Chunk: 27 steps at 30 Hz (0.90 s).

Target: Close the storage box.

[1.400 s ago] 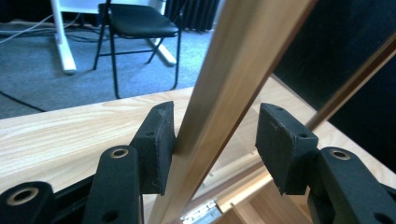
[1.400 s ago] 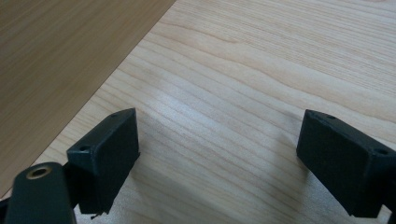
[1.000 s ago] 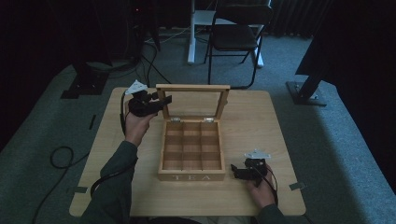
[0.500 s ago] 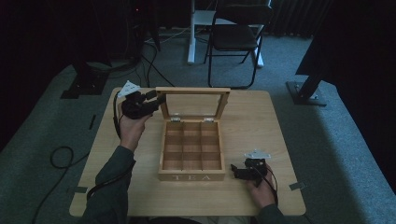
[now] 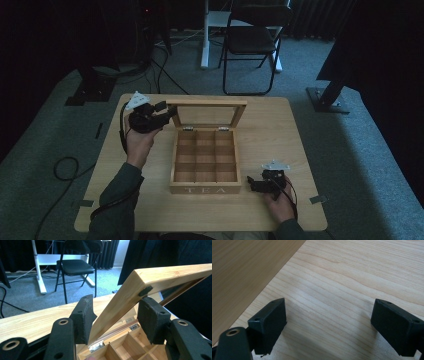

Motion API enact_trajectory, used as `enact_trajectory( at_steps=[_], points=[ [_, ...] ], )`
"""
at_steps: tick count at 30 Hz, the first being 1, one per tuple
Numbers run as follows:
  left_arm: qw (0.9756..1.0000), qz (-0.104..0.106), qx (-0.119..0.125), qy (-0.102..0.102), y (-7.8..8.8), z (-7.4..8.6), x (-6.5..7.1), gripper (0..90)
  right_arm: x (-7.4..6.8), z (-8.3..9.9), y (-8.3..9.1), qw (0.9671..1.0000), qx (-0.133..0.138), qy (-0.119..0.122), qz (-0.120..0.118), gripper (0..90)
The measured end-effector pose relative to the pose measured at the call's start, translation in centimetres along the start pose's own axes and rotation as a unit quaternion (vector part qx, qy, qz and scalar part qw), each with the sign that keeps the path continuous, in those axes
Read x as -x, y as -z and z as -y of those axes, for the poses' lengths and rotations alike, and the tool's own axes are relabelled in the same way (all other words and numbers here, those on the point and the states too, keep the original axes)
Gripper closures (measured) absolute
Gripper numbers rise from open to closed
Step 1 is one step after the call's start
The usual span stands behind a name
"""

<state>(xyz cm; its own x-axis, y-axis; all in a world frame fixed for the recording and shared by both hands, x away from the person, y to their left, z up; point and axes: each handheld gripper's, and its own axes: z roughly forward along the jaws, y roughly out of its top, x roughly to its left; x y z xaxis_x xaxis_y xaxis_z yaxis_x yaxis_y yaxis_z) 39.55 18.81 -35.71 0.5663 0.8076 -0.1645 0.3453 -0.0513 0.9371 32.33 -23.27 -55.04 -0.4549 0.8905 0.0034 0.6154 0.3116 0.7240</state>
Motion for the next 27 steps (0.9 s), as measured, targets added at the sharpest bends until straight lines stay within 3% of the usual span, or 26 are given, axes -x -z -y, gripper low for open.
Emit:
enact_trajectory(
  at_steps=[6,16,27],
  points=[
    [0.9999,0.006,0.003,0.009,0.4,0.7,0.1,41.9,0.0,0.0,0.0,1.0,0.0,0.0,0.0,12.6],
    [0.9999,0.004,-0.007,0.007,1.3,1.6,0.8,40.6,0.0,0.0,0.0,1.0,0.0,0.0,0.0,12.6],
    [0.9997,0.007,-0.008,0.019,1.9,2.6,1.2,39.7,0.0,0.0,0.0,1.0,0.0,0.0,0.0,12.6]
  ],
)
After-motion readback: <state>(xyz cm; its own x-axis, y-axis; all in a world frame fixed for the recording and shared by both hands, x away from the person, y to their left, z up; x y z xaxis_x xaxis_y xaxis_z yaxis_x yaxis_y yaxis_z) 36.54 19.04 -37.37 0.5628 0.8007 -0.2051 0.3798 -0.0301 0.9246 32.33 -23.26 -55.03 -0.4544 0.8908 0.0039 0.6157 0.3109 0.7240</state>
